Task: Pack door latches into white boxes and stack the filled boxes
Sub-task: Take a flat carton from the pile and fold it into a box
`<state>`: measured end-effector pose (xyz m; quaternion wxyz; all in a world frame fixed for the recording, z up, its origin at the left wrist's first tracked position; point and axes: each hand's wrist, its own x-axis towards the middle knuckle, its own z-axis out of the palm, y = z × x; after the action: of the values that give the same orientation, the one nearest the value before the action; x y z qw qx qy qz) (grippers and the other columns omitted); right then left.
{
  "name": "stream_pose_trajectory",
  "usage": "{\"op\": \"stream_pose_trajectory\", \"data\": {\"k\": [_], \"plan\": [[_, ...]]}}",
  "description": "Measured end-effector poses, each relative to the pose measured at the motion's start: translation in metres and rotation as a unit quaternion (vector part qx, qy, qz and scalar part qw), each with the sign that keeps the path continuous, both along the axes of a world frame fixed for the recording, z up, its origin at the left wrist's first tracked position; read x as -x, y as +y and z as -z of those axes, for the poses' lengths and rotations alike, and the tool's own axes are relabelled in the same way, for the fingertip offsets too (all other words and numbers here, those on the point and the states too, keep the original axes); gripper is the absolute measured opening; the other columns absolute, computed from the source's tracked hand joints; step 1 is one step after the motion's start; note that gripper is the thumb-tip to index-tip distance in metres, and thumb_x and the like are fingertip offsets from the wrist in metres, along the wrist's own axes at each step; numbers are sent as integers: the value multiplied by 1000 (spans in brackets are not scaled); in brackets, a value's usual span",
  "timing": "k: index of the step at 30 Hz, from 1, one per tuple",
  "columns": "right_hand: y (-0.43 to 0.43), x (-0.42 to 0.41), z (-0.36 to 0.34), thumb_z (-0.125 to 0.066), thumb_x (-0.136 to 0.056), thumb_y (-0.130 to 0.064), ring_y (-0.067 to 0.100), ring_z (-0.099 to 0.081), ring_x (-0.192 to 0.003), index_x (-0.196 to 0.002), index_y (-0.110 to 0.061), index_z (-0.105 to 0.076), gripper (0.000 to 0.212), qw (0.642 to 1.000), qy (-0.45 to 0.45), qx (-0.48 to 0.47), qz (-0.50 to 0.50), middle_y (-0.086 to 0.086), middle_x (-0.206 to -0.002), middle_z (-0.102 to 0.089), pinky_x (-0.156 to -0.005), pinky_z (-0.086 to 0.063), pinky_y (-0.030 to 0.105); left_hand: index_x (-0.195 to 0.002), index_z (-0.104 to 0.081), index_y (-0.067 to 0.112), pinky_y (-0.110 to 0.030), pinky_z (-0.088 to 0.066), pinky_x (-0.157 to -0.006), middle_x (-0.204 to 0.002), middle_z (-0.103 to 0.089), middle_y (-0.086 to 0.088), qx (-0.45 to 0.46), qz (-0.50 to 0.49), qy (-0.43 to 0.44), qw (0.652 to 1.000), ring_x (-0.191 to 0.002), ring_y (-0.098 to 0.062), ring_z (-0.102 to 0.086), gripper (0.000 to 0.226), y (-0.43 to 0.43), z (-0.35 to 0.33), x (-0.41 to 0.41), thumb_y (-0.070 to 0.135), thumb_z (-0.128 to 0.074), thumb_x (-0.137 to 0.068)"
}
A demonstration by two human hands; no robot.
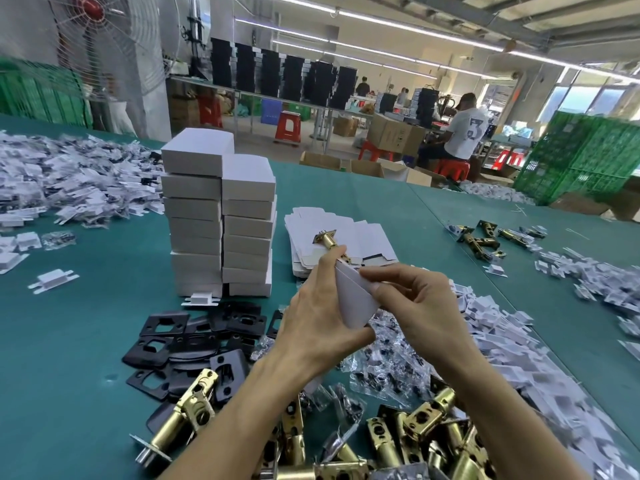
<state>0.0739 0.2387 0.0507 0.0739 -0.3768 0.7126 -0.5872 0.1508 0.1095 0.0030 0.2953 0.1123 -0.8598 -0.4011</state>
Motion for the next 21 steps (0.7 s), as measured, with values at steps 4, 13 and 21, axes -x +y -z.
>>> {"op": "stream_pose_trajectory", "data": {"k": [4, 13, 21], "plan": [[0, 0, -4, -57, -94, 4, 6, -64, -110, -104, -28, -74, 37, 999, 19, -14, -33, -6, -114, -70, -96, -51, 27, -142, -12, 49, -44, -57, -62, -116, -55, -3, -22, 15, 37, 999, -76, -22, -64, 102, -3, 0, 0, 36, -75, -62], [8, 14, -9, -80, -66, -30, 25, -70, -96, -88, -22, -79, 23, 992, -21, 72, -102, 9, -97, -75, -89, -56, 40, -123, -22, 46, -30, -55, -59, -104, -49, 3, -37, 68, 65, 995, -76, -14, -59, 75, -4, 0, 3, 39, -73, -69], [7, 14, -2, -78, -73, -31, 18, -68, -100, -88, -28, -80, 15, 995, 46, 37, -85, -1, -105, -70, -84, -58, 32, -122, -26, 45, -35, -57, -66, -110, -48, 12, -35, 58, 76, 995, -85, -7, -57, 67, -6, -1, 0, 50, -70, -72]]}}
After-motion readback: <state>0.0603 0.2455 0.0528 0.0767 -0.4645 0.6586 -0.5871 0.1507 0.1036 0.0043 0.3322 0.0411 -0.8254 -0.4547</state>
